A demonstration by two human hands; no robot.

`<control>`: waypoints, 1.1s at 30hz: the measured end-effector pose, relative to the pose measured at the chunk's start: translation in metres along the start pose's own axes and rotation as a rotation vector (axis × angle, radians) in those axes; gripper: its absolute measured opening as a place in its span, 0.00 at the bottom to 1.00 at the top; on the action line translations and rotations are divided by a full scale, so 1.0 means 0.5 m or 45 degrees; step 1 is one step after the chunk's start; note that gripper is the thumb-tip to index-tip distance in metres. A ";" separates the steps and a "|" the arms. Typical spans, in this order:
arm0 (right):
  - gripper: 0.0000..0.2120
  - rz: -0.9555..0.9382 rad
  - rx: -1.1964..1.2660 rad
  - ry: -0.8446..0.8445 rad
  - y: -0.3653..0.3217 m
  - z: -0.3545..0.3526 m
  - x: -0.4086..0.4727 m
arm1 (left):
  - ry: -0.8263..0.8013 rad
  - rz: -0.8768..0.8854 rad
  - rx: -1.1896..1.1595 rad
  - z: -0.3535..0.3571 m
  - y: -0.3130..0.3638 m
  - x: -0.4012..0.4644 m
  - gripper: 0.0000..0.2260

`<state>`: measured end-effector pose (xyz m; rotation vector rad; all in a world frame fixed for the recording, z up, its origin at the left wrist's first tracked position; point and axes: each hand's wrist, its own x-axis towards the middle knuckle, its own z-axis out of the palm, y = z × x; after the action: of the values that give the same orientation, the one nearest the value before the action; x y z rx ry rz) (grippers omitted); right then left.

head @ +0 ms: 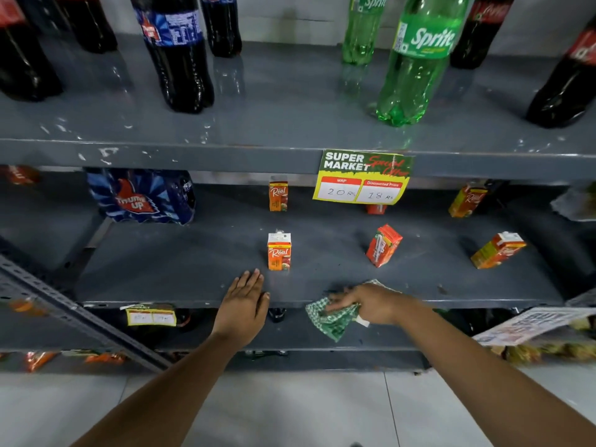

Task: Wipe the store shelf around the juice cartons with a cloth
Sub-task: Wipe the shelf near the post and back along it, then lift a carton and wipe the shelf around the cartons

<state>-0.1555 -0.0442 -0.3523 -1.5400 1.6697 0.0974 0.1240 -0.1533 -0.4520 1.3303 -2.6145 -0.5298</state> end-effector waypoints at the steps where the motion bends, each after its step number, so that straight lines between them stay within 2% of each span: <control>1: 0.40 0.036 -0.010 0.036 0.003 -0.008 -0.017 | -0.018 0.031 0.007 0.001 0.005 -0.002 0.34; 3: 0.37 0.090 0.018 0.210 0.001 -0.015 -0.037 | -0.020 0.090 0.017 0.008 0.011 -0.015 0.33; 5: 0.38 0.085 -0.094 0.418 -0.009 0.000 -0.038 | 0.015 0.151 0.019 0.011 0.007 -0.041 0.31; 8: 0.42 0.077 -0.245 0.380 -0.029 0.061 -0.041 | 0.076 0.323 -0.042 0.008 0.001 -0.088 0.28; 13: 0.41 0.090 -0.077 0.364 -0.062 0.109 -0.091 | 0.092 0.717 -0.113 -0.020 0.041 -0.087 0.20; 15: 0.40 0.061 -0.057 0.390 -0.073 0.121 -0.111 | 0.141 0.642 -0.258 -0.042 0.077 -0.068 0.15; 18: 0.37 0.027 -0.055 0.538 -0.077 0.127 -0.150 | 0.223 0.242 -0.609 -0.103 0.160 -0.020 0.07; 19: 0.36 0.041 -0.038 0.584 -0.074 0.125 -0.162 | 0.210 0.157 -0.749 -0.121 0.184 0.005 0.09; 20: 0.35 0.060 -0.016 0.618 -0.071 0.119 -0.173 | 0.157 0.115 -0.849 -0.144 0.203 0.031 0.18; 22: 0.35 0.051 0.008 0.674 -0.064 0.110 -0.183 | 0.042 0.149 -0.855 -0.175 0.214 0.082 0.36; 23: 0.35 0.037 0.041 0.714 -0.060 0.108 -0.183 | -0.017 0.155 -0.817 -0.183 0.213 0.097 0.40; 24: 0.35 0.036 0.085 0.758 -0.058 0.107 -0.186 | -0.082 0.145 -0.782 -0.190 0.213 0.103 0.41; 26: 0.35 0.096 0.173 0.845 -0.046 0.103 -0.192 | -0.147 0.104 -0.757 -0.182 0.212 0.107 0.36; 28: 0.34 0.157 0.245 0.935 -0.026 0.079 -0.191 | -0.053 0.044 -0.812 -0.167 0.220 0.106 0.32; 30: 0.32 0.143 0.261 1.027 -0.012 0.029 -0.171 | 0.126 -0.068 -0.897 -0.164 0.231 0.106 0.31; 33: 0.29 0.058 0.138 1.068 -0.010 -0.069 -0.113 | 0.421 -0.222 -0.943 -0.176 0.255 0.113 0.24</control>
<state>-0.1751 -0.0205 -0.2936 -1.5543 2.2896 -0.6931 0.0211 -0.1508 -0.3231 1.2403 -1.7688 -1.0629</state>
